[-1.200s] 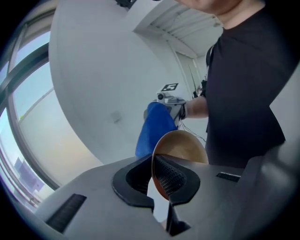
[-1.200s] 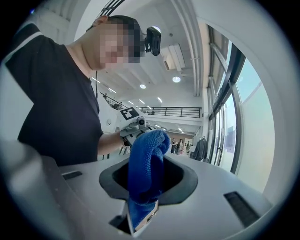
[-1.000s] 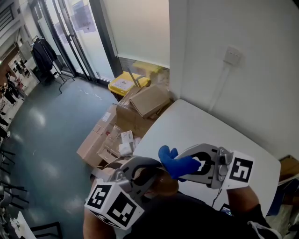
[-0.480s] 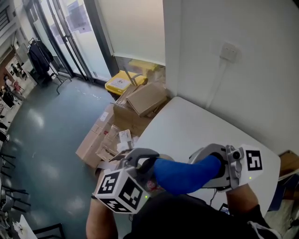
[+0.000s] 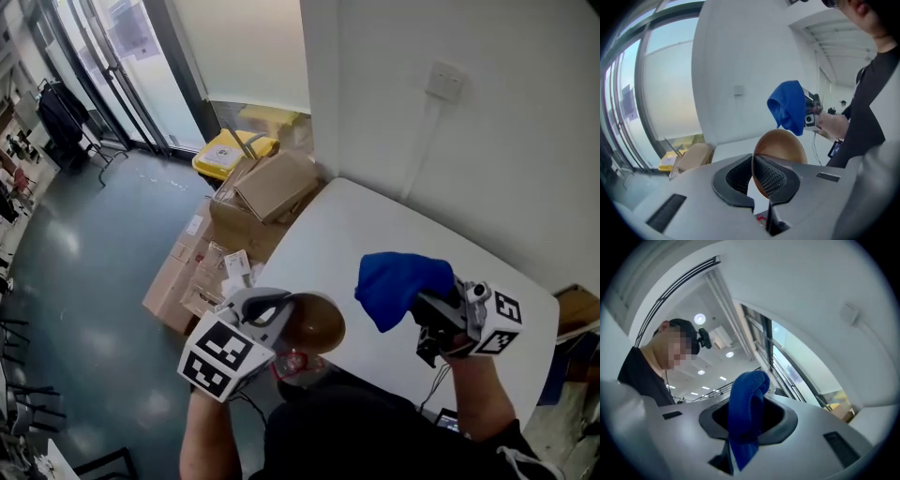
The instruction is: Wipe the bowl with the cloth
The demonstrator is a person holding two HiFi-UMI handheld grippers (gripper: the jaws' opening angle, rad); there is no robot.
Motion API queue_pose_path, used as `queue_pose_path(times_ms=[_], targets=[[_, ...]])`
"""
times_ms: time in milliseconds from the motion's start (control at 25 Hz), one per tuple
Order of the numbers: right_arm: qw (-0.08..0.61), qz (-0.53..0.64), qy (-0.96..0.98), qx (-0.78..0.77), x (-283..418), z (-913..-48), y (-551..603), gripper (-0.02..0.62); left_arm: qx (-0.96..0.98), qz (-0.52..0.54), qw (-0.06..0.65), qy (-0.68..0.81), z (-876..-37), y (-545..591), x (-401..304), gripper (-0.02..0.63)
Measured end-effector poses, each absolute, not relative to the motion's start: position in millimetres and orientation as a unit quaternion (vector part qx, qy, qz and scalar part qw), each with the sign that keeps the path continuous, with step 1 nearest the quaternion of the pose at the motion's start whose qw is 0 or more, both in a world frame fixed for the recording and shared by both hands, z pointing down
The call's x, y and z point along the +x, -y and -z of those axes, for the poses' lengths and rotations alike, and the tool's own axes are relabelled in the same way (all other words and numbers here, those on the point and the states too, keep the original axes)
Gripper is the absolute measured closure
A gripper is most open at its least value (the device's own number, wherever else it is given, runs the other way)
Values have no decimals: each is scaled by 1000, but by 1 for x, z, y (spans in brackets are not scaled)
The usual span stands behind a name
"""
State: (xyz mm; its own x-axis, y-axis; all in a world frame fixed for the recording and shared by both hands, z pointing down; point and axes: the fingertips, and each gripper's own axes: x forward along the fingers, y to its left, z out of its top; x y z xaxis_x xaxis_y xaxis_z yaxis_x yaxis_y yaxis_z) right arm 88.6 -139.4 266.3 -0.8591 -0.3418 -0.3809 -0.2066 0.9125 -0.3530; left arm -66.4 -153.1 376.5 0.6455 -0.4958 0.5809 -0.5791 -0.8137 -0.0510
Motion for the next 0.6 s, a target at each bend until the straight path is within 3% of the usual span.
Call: queue_pose_path(times_ms=[320, 600], targets=[[152, 223, -935, -232, 105, -344, 170, 518, 877, -266, 185, 355, -446, 179, -67, 585], [84, 279, -918, -269, 102, -408, 181, 518, 846, -265, 242, 395, -514, 197, -58, 584]])
